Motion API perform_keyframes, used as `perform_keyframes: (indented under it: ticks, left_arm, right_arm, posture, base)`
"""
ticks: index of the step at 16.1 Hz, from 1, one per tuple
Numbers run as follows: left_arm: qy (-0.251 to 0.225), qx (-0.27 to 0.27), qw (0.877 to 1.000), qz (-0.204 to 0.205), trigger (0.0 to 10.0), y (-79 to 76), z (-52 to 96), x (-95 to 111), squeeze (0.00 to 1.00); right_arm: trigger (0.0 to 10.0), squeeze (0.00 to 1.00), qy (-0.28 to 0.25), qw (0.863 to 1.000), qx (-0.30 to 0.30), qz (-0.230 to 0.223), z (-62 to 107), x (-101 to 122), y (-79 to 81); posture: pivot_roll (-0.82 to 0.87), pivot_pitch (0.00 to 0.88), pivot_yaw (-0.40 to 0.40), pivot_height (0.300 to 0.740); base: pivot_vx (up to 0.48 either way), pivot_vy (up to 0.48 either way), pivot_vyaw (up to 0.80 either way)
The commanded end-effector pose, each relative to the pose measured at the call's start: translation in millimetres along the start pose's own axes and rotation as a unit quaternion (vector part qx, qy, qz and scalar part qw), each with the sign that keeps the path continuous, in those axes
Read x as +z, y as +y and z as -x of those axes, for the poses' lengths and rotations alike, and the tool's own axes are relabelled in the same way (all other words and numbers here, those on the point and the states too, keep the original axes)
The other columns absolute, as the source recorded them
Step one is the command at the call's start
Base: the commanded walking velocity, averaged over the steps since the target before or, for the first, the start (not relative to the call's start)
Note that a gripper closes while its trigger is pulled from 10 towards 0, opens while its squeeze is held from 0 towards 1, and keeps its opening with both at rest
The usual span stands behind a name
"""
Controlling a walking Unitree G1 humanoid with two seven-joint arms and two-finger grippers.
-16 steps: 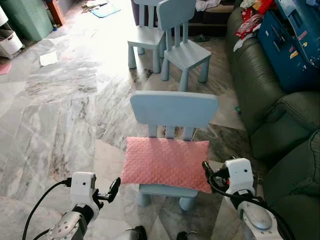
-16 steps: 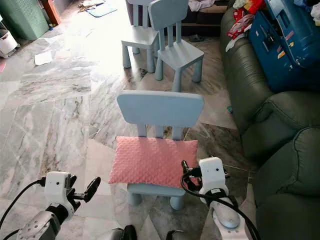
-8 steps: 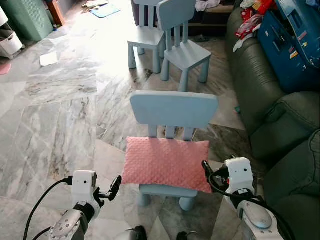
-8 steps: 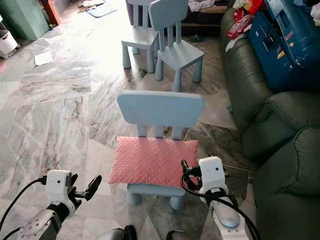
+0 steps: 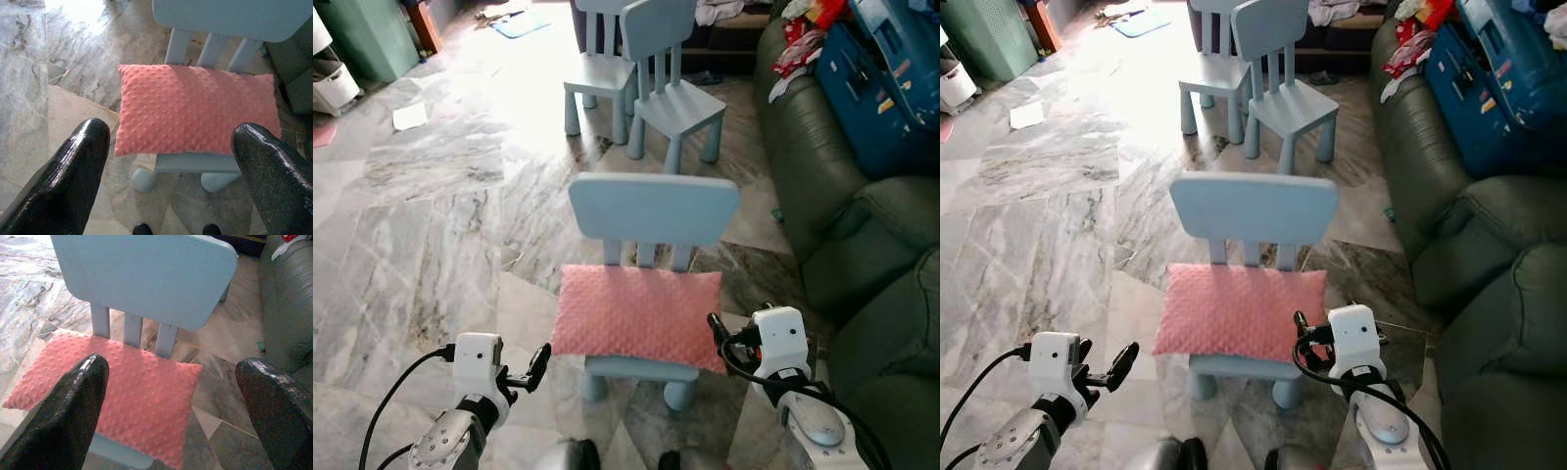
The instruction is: Move the pillow to the sofa
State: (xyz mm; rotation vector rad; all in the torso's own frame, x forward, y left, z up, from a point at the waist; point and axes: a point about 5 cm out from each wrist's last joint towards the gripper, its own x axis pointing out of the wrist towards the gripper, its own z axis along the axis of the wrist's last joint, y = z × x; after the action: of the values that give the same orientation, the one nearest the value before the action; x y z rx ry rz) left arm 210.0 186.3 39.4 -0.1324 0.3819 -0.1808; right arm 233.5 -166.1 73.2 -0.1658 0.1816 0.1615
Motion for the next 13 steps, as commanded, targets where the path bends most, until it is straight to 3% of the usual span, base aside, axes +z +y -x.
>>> perform_keyframes:
  ticks: [1,13]
  left_arm:
    - [0.007,0.006,1.000,0.001,10.0,2.4,2.4,-3.6,0.00]
    - [0.009,0.006,1.000,0.000,10.0,1.9,2.6,-4.6,0.00]
  right_arm:
    - [10.0,0.00,0.001,1.000,0.006,-0.001,1.5,0.0,2.1]
    - [10.0,0.00,-0.006,1.000,0.006,0.001,-5.0,2.6,3.6]
  posture:
    - [-0.08,0.188,0.024,0.646]
    - [-0.08,0.190,0.025,0.513]
  base:
    - [0.000,0.000,0.00]
    - [0.000,0.000,0.00]
